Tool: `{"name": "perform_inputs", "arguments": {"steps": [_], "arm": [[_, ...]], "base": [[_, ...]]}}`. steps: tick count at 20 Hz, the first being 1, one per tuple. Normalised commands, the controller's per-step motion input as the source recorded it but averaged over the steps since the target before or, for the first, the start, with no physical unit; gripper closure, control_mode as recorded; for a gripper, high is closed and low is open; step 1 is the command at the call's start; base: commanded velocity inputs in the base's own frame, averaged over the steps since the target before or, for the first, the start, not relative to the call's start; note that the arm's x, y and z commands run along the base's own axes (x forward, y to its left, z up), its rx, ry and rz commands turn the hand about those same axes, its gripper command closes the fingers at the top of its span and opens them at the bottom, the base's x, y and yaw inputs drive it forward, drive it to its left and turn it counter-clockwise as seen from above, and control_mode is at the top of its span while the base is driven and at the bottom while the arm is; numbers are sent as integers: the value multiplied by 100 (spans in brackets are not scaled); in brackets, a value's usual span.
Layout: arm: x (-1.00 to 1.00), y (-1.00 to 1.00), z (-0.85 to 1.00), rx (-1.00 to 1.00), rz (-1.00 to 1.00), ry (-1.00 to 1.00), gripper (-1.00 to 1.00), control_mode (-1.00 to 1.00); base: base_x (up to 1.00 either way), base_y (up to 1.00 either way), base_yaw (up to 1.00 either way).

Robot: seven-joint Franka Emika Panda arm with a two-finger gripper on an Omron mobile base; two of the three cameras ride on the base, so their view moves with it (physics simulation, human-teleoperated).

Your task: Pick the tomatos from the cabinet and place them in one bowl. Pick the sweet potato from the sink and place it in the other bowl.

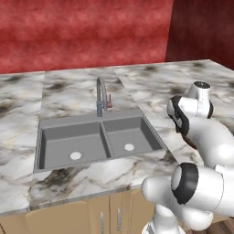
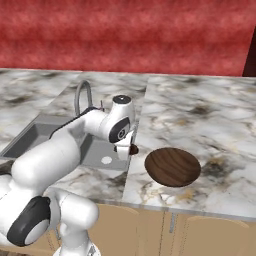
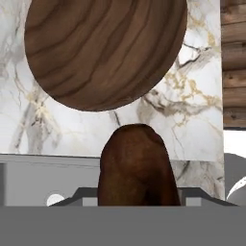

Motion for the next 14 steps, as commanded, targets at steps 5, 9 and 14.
{"name": "perform_inputs", "arguments": {"steps": [5, 9, 14], "arm": [[13, -69, 11, 2, 1, 4, 100, -100], [2, -81, 10, -2, -5, 0, 100, -100], [8, -69, -11, 0, -6, -4, 100, -100]], "base": [[0, 0, 0], [0, 0, 0], [0, 0, 0]]}}
